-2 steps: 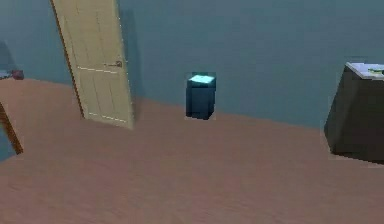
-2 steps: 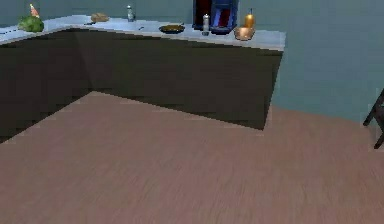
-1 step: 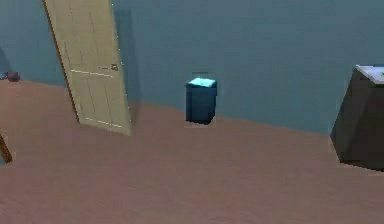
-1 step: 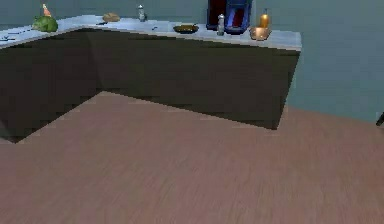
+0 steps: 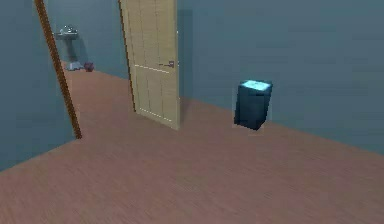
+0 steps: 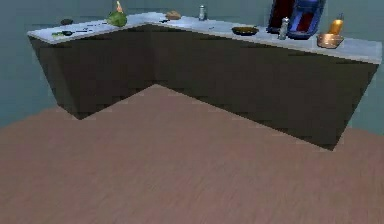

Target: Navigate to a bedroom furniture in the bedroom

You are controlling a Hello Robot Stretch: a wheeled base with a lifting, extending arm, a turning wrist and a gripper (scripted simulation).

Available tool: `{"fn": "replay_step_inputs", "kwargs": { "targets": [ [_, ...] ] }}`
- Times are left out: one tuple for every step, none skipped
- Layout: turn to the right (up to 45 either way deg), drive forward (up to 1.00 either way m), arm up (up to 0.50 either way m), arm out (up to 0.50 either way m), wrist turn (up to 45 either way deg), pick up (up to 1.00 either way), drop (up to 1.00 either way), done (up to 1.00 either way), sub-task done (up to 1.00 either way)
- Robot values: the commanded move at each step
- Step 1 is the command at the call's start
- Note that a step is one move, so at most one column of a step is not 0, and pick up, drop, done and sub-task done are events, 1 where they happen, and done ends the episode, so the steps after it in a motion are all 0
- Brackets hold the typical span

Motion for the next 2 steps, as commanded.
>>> {"fn": "replay_step_inputs", "kwargs": {
  "targets": [
    [0.0, 0.1, 0.0, 0.0, 0.0, 0.0, 0.0, 0.0, 0.0],
    [-15.0, 0.0, 0.0, 0.0, 0.0, 0.0, 0.0, 0.0, 0.0]
  ]
}}
